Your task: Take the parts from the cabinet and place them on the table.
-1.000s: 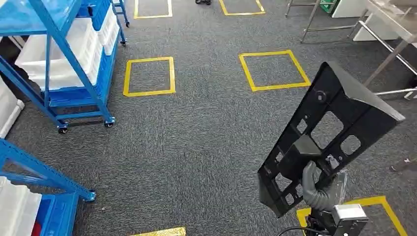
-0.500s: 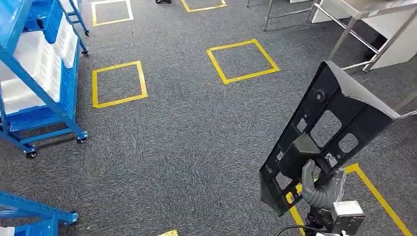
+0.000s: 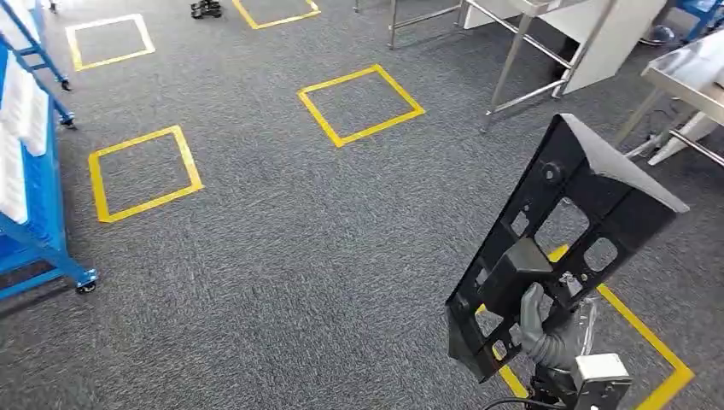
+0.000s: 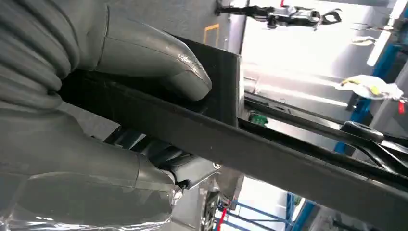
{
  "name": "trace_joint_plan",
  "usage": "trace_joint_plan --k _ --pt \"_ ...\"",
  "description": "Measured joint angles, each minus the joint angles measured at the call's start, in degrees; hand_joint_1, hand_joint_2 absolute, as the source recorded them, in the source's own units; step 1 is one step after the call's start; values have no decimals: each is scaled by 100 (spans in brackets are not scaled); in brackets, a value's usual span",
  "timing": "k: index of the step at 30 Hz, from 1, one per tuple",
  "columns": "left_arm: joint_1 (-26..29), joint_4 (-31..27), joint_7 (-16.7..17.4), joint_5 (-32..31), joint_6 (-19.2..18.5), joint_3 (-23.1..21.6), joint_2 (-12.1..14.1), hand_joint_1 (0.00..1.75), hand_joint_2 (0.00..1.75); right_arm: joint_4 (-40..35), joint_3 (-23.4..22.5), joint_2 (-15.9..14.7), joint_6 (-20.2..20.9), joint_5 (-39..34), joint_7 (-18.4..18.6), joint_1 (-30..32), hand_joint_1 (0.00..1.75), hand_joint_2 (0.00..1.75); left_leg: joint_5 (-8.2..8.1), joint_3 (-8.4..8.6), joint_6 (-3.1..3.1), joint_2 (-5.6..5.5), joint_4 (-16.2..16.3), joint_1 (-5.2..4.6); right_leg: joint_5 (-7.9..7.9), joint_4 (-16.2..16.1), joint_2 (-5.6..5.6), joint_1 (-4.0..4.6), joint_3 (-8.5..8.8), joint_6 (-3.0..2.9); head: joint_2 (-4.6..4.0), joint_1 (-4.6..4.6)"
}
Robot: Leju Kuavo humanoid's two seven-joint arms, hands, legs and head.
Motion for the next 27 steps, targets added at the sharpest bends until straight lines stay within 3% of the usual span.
trace_joint_plan --k 1,2,4,5,6,8,9,10,14,15,16,17,18,19,20,21,22,23,24,25,27 --pt "9 0 -20 9 -2 4 0 0 175 -2 0 -4 -7 -2 -2 -13 175 175 8 5 39 64 -20 -9 -163 208 -350 35 -112 21 0 7" --pt "25 0 -26 9 -4 4 2 0 175 -2 0 -11 -15 -7 0 -31 175 175 6 -4 56 161 -21 -25 -395 616 -513 32 -315 45 0 7" --pt "53 0 -50 9 -22 18 9 0 175 -2 7 -11 -28 -11 -2 -4 175 175 -8 -8 64 342 -19 -50 -749 1482 -593 -2 -738 74 0 7" --pt "57 0 -61 9 -33 30 9 0 175 0 7 -13 -44 -13 0 31 175 175 -19 -6 64 443 -17 -56 -745 1677 -606 -10 -834 82 0 7" --pt "57 0 -66 9 -35 37 9 0 175 -2 7 -11 -55 -13 0 54 175 175 -28 1 58 510 -17 -56 -631 1563 -613 -12 -776 86 0 7" --pt "49 0 -72 7 -46 39 7 0 175 -2 6 -13 -63 -13 -2 66 175 175 -58 39 34 655 -17 -56 -177 685 -712 -8 -292 70 0 7" --pt "42 0 -76 4 -46 39 7 0 175 -4 7 -11 -63 -13 -2 65 175 175 -79 67 17 710 -16 -58 -2 213 -879 5 -16 50 0 7" --pt "47 0 -76 2 -46 42 7 0 175 -9 9 -11 -66 -13 0 56 175 175 -109 100 -24 776 -15 -99 -78 -72 -1178 90 141 -10 0 7" --pt "-2 0 -79 -15 -59 42 7 0 175 -50 9 -11 -74 -13 -2 95 175 175 -157 181 -144 1024 -39 -115 -39 -100 -870 111 91 -139 0 7" --pt "-10 -2 -81 -18 -68 42 7 0 175 -72 9 -9 -74 -11 -2 121 175 175 -208 168 -189 879 10 -75 -4 -150 -808 28 141 -187 0 6" --pt "0 -2 -83 -17 -68 42 4 0 175 -96 13 -7 -74 -11 -4 119 175 175 -345 102 -201 513 210 -66 3 -164 -749 30 145 -230 0 4" --pt "14 -2 -83 -18 -74 42 4 0 175 -96 13 -7 -70 -11 -4 106 175 175 -538 -47 -206 363 532 -54 6 -163 -701 35 141 -248 0 2" --pt "17 0 -83 -18 -79 39 4 0 175 -96 15 -7 -66 -11 -4 104 175 175 -828 -346 -222 285 1148 -46 3 -162 -612 43 142 -265 0 2" --pt "22 0 -83 -20 -79 42 4 0 175 -96 15 -2 -66 -11 -4 109 175 175 -972 -560 -234 272 1562 -48 1 -156 -539 52 141 -272 0 2" --pt "29 0 -83 -18 -79 42 4 0 175 -96 15 0 -66 -11 -2 122 175 175 -996 -722 -238 269 1839 -48 -1 -147 -448 60 143 -274 0 2" --pt "34 0 -83 -20 -85 42 4 0 175 -96 15 0 -66 -11 -2 124 175 175 -862 -744 -230 264 1796 -48 -2 -134 -352 62 150 -274 0 2" --pt "36 0 -83 -20 -85 42 4 0 175 -96 15 0 -63 -9 -2 123 175 175 -621 -650 -215 254 1507 -48 -6 -119 -261 61 155 -272 0 2" --pt "40 0 -83 -20 -90 42 4 0 175 -98 15 0 -59 -4 -2 123 175 175 -326 -470 -198 212 1043 -48 -14 -107 -171 59 162 -263 0 2" --pt "38 0 -83 -20 -94 42 7 0 175 -98 15 2 -57 -2 -2 124 175 175 -33 -242 -172 69 491 -48 -26 -93 -91 57 169 -247 0 2" --pt "52 11 -81 -20 -94 42 26 0 175 -98 17 4 -55 15 -2 120 175 175 -19 -111 -129 -335 167 -35 -32 -78 -34 49 151 -227 0 4" --pt "35 11 -83 -20 -105 42 24 0 175 -107 20 4 -26 53 2 111 175 175 -26 -95 -120 -258 66 -56 -10 -64 100 20 85 -137 0 2"
